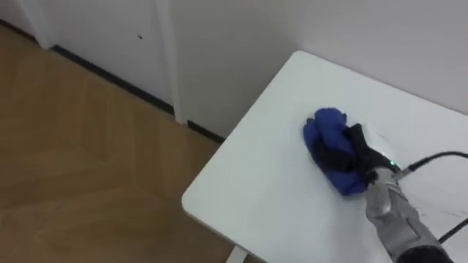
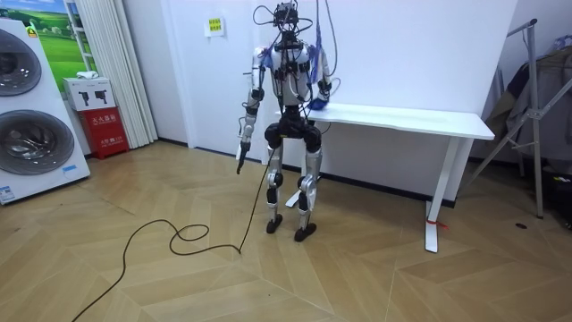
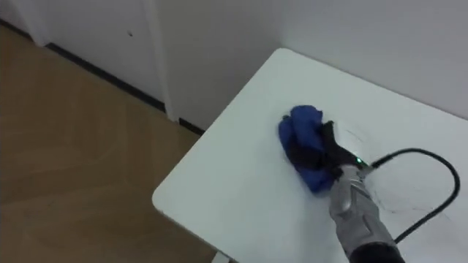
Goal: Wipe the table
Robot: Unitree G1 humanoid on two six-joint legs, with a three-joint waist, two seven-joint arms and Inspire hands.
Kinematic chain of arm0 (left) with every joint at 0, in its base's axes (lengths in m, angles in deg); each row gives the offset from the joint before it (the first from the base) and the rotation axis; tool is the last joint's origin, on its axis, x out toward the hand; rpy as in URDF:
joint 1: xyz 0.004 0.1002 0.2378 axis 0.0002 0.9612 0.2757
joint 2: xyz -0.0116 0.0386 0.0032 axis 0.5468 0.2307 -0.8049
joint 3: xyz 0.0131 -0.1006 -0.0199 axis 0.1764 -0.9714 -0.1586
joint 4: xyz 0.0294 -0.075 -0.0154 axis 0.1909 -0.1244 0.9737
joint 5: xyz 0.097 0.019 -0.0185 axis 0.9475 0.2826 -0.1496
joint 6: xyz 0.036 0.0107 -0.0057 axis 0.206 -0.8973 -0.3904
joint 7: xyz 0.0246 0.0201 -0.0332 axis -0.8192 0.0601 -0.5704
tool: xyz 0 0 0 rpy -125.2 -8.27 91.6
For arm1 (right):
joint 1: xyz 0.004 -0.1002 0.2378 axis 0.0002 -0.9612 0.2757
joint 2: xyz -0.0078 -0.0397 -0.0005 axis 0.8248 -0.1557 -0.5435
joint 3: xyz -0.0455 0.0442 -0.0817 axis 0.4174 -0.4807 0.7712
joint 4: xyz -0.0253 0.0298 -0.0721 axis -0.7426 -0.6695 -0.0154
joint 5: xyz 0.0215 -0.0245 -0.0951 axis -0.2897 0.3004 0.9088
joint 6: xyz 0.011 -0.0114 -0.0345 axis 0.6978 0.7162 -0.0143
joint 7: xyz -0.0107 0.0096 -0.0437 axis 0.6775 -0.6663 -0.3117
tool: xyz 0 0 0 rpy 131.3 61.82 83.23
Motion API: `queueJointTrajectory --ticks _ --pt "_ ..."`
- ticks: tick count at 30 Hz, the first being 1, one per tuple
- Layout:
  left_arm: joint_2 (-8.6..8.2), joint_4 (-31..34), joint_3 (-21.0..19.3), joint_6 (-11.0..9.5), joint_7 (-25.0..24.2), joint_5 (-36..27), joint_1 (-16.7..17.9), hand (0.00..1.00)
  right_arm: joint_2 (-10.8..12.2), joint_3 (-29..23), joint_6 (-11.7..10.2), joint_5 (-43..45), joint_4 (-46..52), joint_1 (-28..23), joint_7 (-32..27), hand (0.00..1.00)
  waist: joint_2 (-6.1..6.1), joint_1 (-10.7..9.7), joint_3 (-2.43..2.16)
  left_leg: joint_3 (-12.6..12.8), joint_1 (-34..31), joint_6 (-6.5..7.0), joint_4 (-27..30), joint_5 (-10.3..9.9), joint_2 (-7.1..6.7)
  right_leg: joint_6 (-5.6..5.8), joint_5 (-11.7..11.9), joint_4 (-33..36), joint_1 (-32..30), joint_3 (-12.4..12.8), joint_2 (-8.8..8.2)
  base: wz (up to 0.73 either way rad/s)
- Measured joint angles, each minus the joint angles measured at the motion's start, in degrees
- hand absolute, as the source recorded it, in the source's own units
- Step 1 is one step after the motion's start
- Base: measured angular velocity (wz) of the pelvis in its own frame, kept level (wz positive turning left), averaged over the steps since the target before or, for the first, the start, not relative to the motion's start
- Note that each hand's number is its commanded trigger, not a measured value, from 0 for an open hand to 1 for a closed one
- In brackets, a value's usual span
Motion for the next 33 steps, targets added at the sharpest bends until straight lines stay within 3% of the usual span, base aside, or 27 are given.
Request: queueJointTrajectory --ticks 2,5,10,12,14,15,17,19,20,21,22,23,25,28,31,33 --pt "0.74 -0.09 -0.18 -1.56 0.19 0.06 -1.38 0.0 -2.22 -3.36 -0.92 -2.0 -1.67 -3.29 -1.5 1.0 -0.13 -1.11 -0.58 1.2 0.83 0.81 -0.61 -0.6 0.08 0.42 -0.3 -0.02 0.3 0.81 0.22 -0.15" --pt "0.73 0.88 -0.18 -2.23 0.39 0.09 -2.22 0.0 -3.06 -8.16 -1.53 -3.11 -5.72 -5.73 -4.62 1.0 -0.13 -3.31 -0.83 1.88 1.56 1.18 -0.27 -1.26 -0.04 0.52 -0.36 0.17 1.43 1.16 0.17 -0.14" --pt "0.68 2.87 1.2 -2.08 1.01 0.05 -2.34 0.0 -3.99 -10.22 -1.26 -5.84 -7.05 -8.22 -6.8 1.0 -0.2 -4.4 -1.09 2.57 1.55 1.26 1.21 -1.99 0.1 0.67 -0.21 0.29 1.34 2.52 0.21 -0.15" --pt "0.68 3.1 2.55 -1.69 1.17 -0.04 -2.61 0.0 -3.96 -9.46 0.09 -6.69 -6.44 -7.68 -6.79 1.0 -0.05 -4.26 -1.17 2.97 1.57 1.27 1.22 -1.98 0.2 0.64 -0.02 0.29 1.12 3.13 0.32 -0.18" --pt "0.31 2.87 3.45 -0.88 1.19 0.05 -3.3 0.0 -2.74 -7.8 5.49 -6.24 -3.72 -4.94 -5.31 1.0 0.38 -2.0 -1.27 5.58 1.5 1.22 1.07 -1.94 0.68 0.26 0.19 1.32 -0.75 5.84 0.79 -0.55" --pt "0.28 2.82 3.74 -0.63 1.15 0.04 -3.4 0.0 -2.21 -7.15 6.9 -6.04 -2.43 -4.31 -4.69 1.0 0.52 -1.31 -1.19 6.03 1.38 1.16 1.05 -1.95 1.11 0.0 0.43 1.31 -1.06 6.26 0.98 -0.76" --pt "0.25 2.67 4.3 0.28 0.93 0.01 -3.5 0.0 0.26 -0.36 11.45 -4.01 3.34 -0.19 -0.89 1.0 0.63 0.59 -1.18 6.46 0.41 0.74 0.79 -1.7 1.55 -0.79 1.21 1.69 -2.89 7.32 1.71 -0.57" --pt "0.27 1.4 4.48 0.45 0.71 -0.27 -4.91 0.0 2.01 6.54 12.27 -2.04 4.89 5.29 2.18 1.0 0.8 1.84 -0.94 6.44 -0.2 0.32 0.66 -1.44 1.93 -1.14 1.4 2.09 -3.95 7.01 2.04 -0.14" --pt "0.29 0.99 5.57 0.51 0.63 -0.45 -5.84 0.0 3.06 10.44 12.14 -0.81 5.04 9.56 4.17 1.0 1.05 2.56 -0.37 5.98 -0.35 0.12 0.72 -1.31 2.03 -1.32 1.37 1.98 -4.22 6.92 2.26 0.1" --pt "0.27 0.92 6.17 0.52 0.51 -0.46 -6.35 0.0 3.45 11.57 11.72 0.02 4.95 11.5 4.88 1.0 0.96 2.87 -0.17 5.82 -0.37 0.03 0.71 -1.24 2.04 -1.44 1.29 1.97 -4.5 6.92 2.33 0.18" --pt "0.15 0.69 6.73 0.3 0.26 -0.47 -6.96 0.0 3.59 12.88 10.62 0.39 4.84 14.53 5.93 1.0 1.05 4.74 0.04 5.85 -0.43 -0.1 0.46 -0.91 2.01 -1.52 1.23 1.92 -4.81 6.88 2.35 0.2" --pt "0.27 0.55 7.07 0.22 0.1 -0.5 -6.68 0.0 3.6 13.59 9.69 0.34 4.98 16.39 6.59 1.0 1.01 6.15 0.09 5.69 -0.5 -0.12 -0.07 -0.7 1.99 -1.51 1.12 1.73 -4.84 6.64 2.31 0.19" --pt "0.54 0.27 6.57 0.37 -0.05 -0.49 -4.97 0.0 3.46 13.57 8.49 0.33 5.09 16.89 6.84 1.0 0.63 6.7 0.03 4.15 -0.69 -0.11 -0.35 -0.71 1.8 -1.4 1.05 0.95 -4.15 5.22 2.26 0.38" --pt "0.47 0.33 5.4 1.24 -0.45 -0.5 -2.48 0.0 2.1 12.26 7.8 0.26 4.47 11.72 6.7 1.0 0.11 6.01 0.01 2.32 -0.58 -0.03 -0.33 -0.76 1.79 -1.35 1.03 0.99 -3.04 3.37 1.58 0.47" --pt "-0.04 0.59 4.0 1.16 -0.39 -0.16 0.01 0.0 1.49 6.7 1.84 -0.63 1.74 3.88 2.5 1.0 0.22 2.4 0.04 2.71 0.39 0.0 -0.24 -0.73 0.8 -0.09 0.26 0.91 -1.0 2.58 0.45 0.43" --pt "0.11 0.58 1.68 0.87 -0.28 0.06 0.12 0.0 1.24 2.04 0.36 -0.39 0.44 1.15 0.43 1.0 -0.07 0.43 0.05 2.9 1.13 0.0 -0.25 -0.74 0.56 0.18 0.1 0.85 -0.32 3.3 0.16 0.07"
